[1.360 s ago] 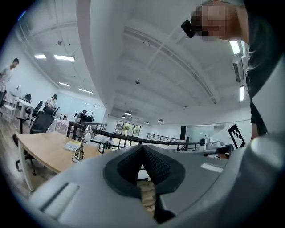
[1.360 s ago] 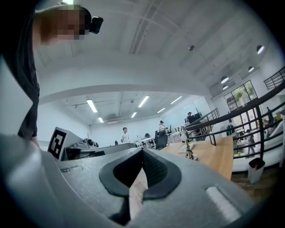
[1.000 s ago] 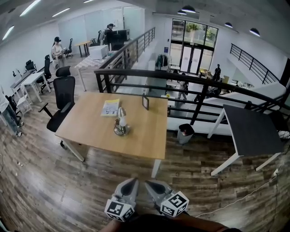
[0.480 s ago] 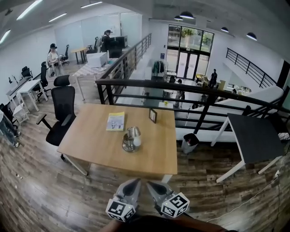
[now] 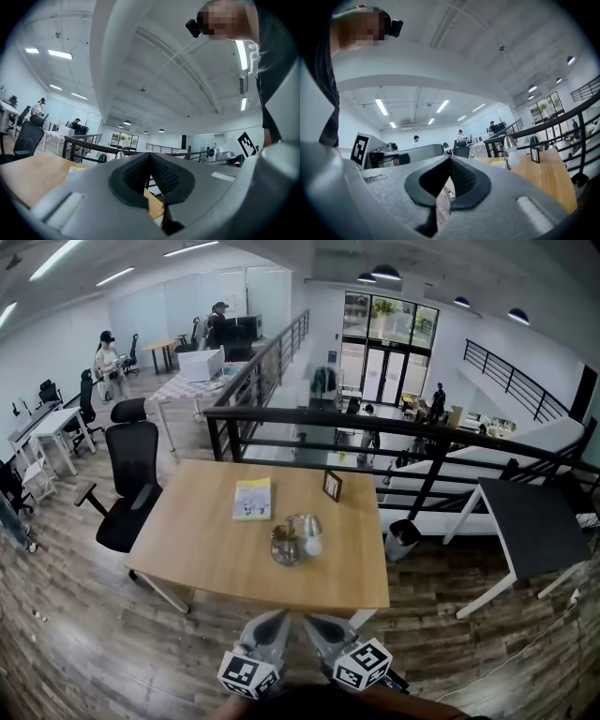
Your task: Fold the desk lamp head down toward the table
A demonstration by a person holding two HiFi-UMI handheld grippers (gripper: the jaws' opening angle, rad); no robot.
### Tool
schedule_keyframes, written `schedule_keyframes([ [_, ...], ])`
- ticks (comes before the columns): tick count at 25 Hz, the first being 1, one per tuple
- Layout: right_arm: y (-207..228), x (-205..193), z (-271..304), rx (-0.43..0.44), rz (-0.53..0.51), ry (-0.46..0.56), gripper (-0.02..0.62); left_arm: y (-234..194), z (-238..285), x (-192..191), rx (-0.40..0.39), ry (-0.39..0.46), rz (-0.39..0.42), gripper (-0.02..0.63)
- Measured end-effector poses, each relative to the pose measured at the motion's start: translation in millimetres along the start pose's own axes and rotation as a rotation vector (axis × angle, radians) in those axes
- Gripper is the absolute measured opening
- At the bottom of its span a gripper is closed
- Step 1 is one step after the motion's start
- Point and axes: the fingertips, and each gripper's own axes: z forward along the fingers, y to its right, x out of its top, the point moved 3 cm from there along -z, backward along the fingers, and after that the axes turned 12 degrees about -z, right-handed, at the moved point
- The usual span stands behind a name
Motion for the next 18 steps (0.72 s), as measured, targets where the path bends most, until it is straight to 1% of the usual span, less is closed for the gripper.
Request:
schedule_keyframes([
  [3, 3, -7, 13, -0.007, 0.005, -0.004, 0.003, -13, 0, 1, 0.004, -0.005, -0.012, 0.0],
  [10, 11, -16, 32, 0.003, 0.025, -0.019, 0.003, -36, 4, -5, 0.024, -0.014, -0.005, 0.0],
  [13, 19, -14, 44, 0.024, 0.031, -0.02, 0.003, -48, 10, -5, 0.049, -0.006, 0.001, 0.0],
  [18, 36, -11, 63, 0.061, 0.001, -0.015, 0.003, -67, 29, 2, 0.09, 0.006, 0.001, 0.0],
])
